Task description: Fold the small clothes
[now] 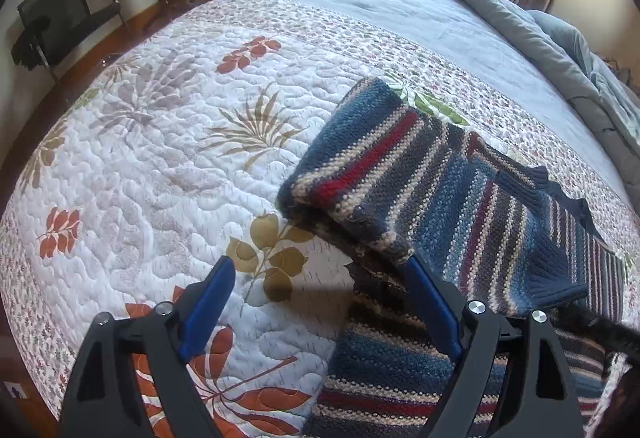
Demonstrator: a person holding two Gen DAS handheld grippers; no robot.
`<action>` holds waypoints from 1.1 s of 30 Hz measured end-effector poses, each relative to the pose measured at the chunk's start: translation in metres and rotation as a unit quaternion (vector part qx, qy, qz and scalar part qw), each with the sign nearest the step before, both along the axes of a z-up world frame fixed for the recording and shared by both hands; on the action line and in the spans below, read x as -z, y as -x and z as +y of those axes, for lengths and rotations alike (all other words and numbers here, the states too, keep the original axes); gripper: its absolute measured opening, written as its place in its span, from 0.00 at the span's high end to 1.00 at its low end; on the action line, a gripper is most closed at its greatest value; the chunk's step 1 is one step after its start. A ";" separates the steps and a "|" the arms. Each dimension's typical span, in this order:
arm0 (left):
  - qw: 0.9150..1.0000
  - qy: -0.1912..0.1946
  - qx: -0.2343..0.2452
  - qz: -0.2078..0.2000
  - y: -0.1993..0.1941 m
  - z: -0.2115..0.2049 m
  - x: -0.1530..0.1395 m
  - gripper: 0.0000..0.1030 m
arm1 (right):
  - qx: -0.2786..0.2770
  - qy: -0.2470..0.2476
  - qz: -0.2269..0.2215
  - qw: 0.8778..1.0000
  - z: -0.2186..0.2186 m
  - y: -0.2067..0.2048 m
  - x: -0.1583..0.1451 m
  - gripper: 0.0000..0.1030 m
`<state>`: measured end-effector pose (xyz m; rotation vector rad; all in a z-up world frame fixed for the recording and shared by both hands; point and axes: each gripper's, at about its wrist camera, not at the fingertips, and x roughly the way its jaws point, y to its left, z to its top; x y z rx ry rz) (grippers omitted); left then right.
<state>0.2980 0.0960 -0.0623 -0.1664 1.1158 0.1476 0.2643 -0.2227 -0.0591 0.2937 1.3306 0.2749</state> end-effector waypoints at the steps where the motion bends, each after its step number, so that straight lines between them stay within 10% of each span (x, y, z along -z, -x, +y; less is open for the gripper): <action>1: 1.000 -0.003 0.001 0.001 0.000 -0.001 0.001 0.15 | 0.001 0.009 -0.010 1.000 -0.005 0.000 -0.007 1.00; 6: 1.000 -0.009 0.000 0.011 -0.002 -0.003 0.009 0.15 | 0.007 0.030 -0.020 0.999 -0.037 -0.003 -0.021 1.00; 14: 1.000 -0.014 0.013 0.005 0.000 -0.008 0.008 0.14 | 0.021 -0.023 0.046 0.998 -0.030 0.004 0.030 0.72; 21: 1.000 -0.010 0.011 0.010 -0.002 -0.007 0.012 0.14 | 0.079 -0.044 0.009 0.996 -0.060 -0.006 0.002 0.49; 31: 0.999 -0.017 0.032 0.011 -0.002 -0.019 0.014 0.14 | 0.027 -0.023 0.047 0.998 -0.017 -0.024 0.039 0.52; 33: 0.999 -0.021 0.033 0.010 -0.002 -0.020 0.014 0.14 | 0.016 -0.008 0.035 0.999 -0.008 -0.025 0.038 0.85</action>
